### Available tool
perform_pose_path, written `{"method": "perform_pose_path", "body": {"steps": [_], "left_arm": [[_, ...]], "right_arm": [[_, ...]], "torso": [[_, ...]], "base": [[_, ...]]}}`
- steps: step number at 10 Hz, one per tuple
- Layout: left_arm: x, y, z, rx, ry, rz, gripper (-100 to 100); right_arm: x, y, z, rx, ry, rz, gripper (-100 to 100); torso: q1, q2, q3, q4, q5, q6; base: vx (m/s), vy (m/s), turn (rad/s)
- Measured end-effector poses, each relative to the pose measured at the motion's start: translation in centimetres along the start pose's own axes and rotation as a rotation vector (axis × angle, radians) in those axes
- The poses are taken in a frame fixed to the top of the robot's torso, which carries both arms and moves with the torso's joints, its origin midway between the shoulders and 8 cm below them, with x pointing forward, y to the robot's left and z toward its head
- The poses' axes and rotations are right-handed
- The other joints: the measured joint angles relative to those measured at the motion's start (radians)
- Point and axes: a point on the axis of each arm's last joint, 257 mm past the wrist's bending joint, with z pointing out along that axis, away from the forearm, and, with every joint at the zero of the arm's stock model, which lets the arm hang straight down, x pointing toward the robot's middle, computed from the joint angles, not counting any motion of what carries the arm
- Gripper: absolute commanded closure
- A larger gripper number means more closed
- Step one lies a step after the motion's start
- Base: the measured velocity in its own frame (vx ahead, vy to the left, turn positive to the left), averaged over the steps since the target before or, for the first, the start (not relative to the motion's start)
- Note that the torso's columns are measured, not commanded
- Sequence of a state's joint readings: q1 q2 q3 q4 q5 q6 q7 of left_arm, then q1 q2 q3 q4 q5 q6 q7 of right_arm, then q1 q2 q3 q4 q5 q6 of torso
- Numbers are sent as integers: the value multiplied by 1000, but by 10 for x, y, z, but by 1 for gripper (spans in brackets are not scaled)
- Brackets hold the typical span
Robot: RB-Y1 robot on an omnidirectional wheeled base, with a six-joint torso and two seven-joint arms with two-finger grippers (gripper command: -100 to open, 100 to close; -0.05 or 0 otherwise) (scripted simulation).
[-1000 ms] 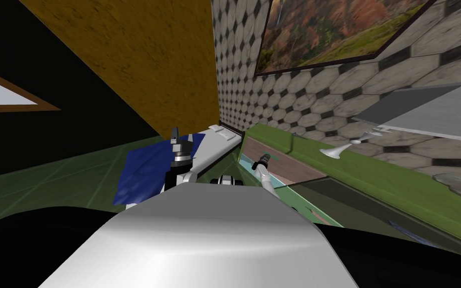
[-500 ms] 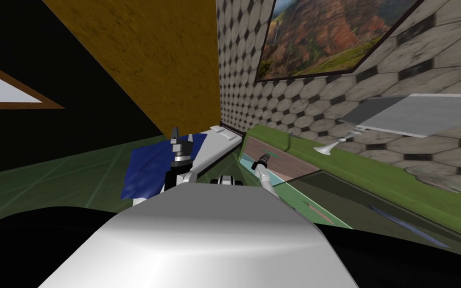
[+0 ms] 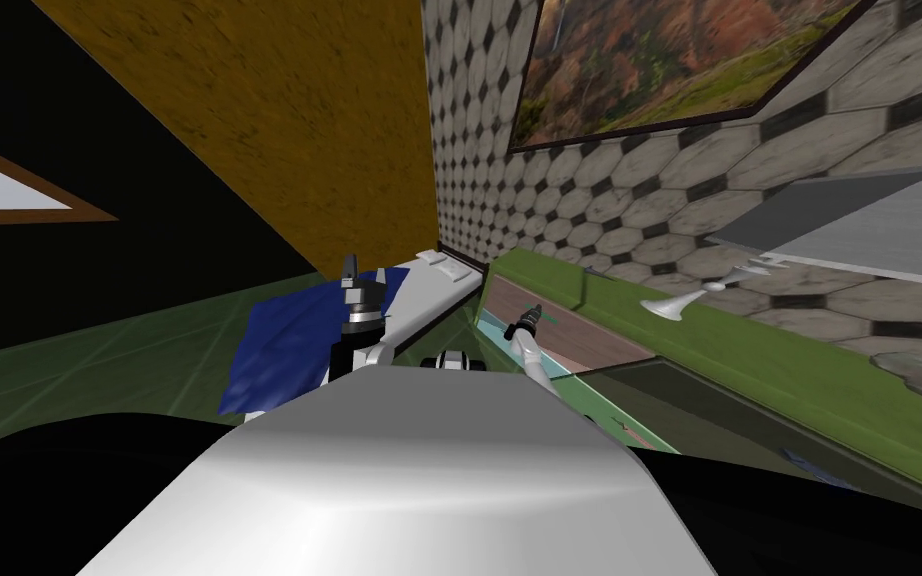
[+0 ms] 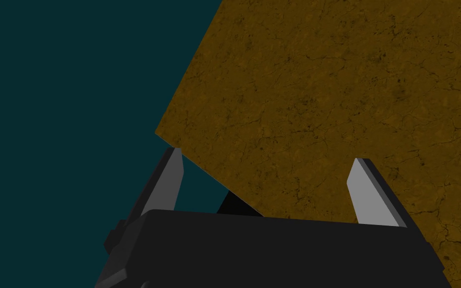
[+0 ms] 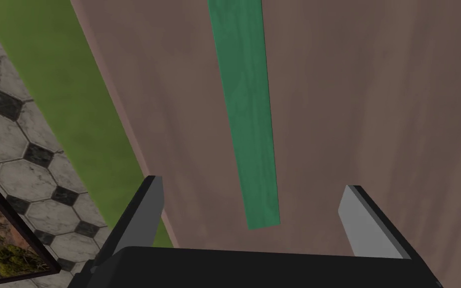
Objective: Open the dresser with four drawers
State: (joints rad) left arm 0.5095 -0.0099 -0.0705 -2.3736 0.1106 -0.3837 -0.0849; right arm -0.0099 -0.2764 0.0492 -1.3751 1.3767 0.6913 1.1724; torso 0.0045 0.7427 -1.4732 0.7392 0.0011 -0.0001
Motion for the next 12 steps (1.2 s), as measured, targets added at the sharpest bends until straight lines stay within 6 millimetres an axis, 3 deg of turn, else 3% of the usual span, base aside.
{"method": "perform_pose_path", "body": {"steps": [1, 2, 12], "left_arm": [[0, 0, 0, 0, 0, 0, 0], [0, 0, 0, 0, 0, 0, 0], [0, 0, 0, 0, 0, -1, 0]], "right_arm": [[2, 0, 1, -2, 2, 2, -100], [2, 0, 2, -2, 1, 3, 100], [-16, 5, -11, -18, -16, 1, 100]], "torso": [[-3, -3, -1, 0, 0, 0], [-3, -3, -2, -1, -1, 0], [0, 3, 2, 3, 3, 2]], "base": [[59, -48, 9], [9, -8, 0], [-130, 105, -16]]}}
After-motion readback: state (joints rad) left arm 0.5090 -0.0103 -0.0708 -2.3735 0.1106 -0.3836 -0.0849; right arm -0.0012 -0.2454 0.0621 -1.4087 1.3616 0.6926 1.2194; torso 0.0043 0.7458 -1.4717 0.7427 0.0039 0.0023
